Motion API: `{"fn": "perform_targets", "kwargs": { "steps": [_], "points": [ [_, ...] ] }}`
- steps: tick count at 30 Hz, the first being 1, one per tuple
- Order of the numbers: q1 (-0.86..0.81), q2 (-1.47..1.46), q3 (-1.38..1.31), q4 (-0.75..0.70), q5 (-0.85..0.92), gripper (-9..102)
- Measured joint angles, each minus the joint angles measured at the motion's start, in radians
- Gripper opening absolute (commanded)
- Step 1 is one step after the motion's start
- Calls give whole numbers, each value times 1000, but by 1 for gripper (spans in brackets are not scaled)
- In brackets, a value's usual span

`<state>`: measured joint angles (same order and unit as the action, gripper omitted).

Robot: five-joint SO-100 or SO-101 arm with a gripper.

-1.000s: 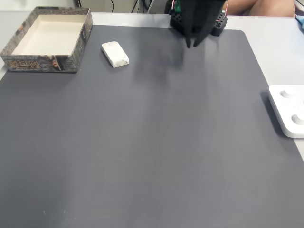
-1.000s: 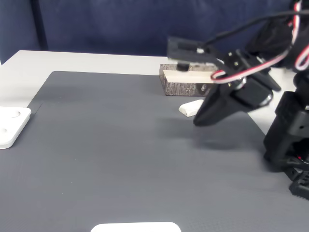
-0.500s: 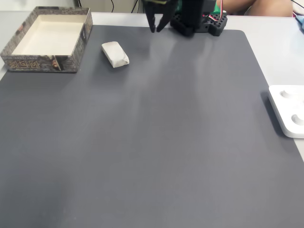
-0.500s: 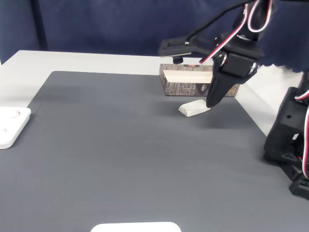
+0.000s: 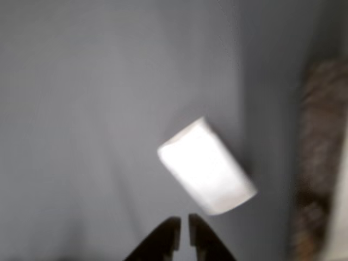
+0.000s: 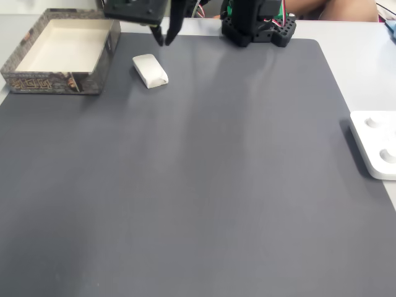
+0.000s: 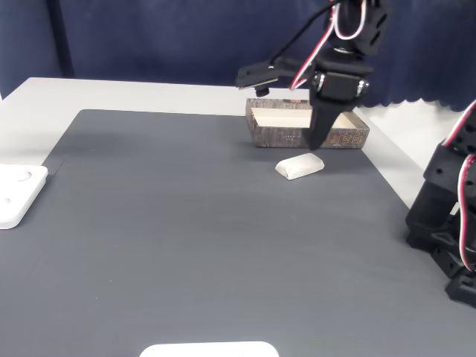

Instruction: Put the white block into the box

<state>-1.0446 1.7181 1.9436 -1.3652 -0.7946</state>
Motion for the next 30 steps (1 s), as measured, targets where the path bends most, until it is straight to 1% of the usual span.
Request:
{"fn": "perform_targets", "kwargs": {
  "steps": [6,14,16,20,22,25,30],
  "points": [
    [-52,-144,-117,21,-126,-2],
    [-61,-149,-127,21,-265,-2],
    [-61,-149,-127,21,-348,-2],
    [-60,-149,-127,21,-575,-2],
    [-60,-149,-127,21,-643,-2],
    [-60,-149,-126,23,-686,-2],
    [-60,-149,-114,28,-704,-2]
  ]
}}
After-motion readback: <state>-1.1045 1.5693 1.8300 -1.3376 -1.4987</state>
